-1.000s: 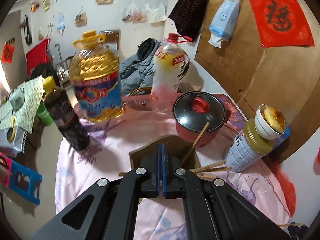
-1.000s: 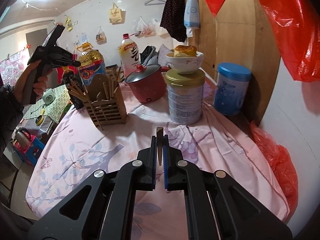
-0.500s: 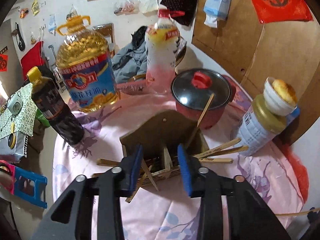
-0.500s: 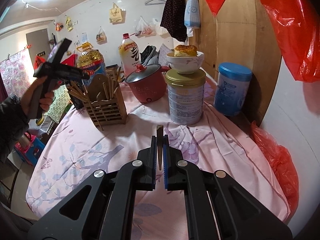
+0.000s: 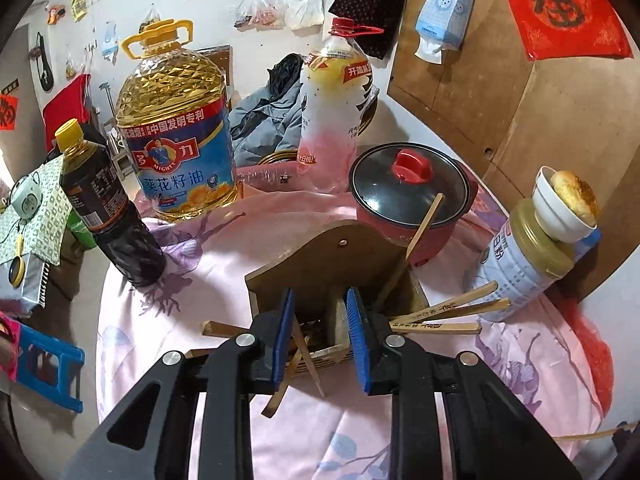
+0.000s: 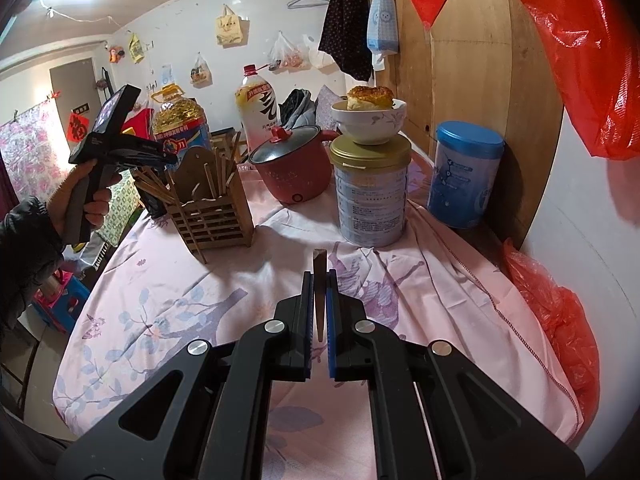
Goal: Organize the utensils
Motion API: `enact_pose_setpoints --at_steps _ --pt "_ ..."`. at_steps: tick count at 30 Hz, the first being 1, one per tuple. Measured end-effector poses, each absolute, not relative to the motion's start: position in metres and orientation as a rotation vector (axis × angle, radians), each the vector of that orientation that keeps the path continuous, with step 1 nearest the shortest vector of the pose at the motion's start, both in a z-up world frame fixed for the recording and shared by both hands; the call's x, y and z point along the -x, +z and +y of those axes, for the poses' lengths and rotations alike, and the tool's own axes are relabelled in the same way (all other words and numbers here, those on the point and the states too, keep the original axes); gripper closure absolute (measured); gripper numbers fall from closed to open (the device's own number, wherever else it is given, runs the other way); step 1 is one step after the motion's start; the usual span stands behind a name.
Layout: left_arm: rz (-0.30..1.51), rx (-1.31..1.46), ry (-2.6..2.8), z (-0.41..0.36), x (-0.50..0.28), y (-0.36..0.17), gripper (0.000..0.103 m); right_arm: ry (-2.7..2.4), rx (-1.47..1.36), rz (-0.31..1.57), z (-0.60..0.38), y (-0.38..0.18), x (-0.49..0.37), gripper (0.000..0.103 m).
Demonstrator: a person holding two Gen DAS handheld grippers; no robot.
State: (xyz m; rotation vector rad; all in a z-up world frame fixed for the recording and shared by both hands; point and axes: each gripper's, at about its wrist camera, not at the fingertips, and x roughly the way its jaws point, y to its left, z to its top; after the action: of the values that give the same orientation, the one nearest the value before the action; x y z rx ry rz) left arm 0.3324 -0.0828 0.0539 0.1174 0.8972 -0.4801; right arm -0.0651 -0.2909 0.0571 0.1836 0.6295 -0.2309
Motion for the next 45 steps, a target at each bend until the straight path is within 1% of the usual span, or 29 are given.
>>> enact_pose_setpoints --at_steps 10,18,22,28,29,30,32,35,43,45 --pt "0.892 -0.135 -0.444 -0.085 -0.335 0.042 0.075 -0.229 -0.190 0.631 -0.291 0.057 0.065 0.096" --pt "0.886 -0.100 -0.459 -0.076 -0.331 0.049 0.075 -0.220 -0.196 0.633 -0.291 0.056 0.065 0.096" --pt "0.907 -0.168 -0.452 -0.086 -0.328 0.036 0.071 -0.208 -0.189 0.633 -0.288 0.056 0.065 0.096" --pt "0.945 -0.144 -0.430 -0.086 -0.341 0.018 0.071 -0.218 -0.195 0.633 -0.292 0.055 0.067 0.096" --pt "0.950 -0.139 -0.431 -0.086 -0.343 0.017 0.077 -0.220 -0.198 0.633 -0.293 0.055 0.068 0.096" --pt "0.955 -0.130 -0.435 -0.087 -0.347 0.016 0.096 -0.222 -0.201 0.632 -0.293 0.055 0.068 0.096" --pt "0.956 -0.110 -0.439 -0.086 -0.350 0.017 0.097 -0.222 -0.199 0.628 -0.292 0.055 0.067 0.096" --pt "0.906 -0.116 -0.445 -0.087 -0.344 0.037 0.098 -0.211 -0.197 0.626 -0.290 0.056 0.064 0.096" --pt "0.634 -0.052 -0.433 -0.074 -0.326 0.139 0.098 -0.156 -0.180 0.630 -0.280 0.057 0.048 0.096" --pt "0.582 -0.062 -0.404 -0.075 -0.327 0.146 0.098 -0.144 -0.165 0.626 -0.276 0.059 0.043 0.096"
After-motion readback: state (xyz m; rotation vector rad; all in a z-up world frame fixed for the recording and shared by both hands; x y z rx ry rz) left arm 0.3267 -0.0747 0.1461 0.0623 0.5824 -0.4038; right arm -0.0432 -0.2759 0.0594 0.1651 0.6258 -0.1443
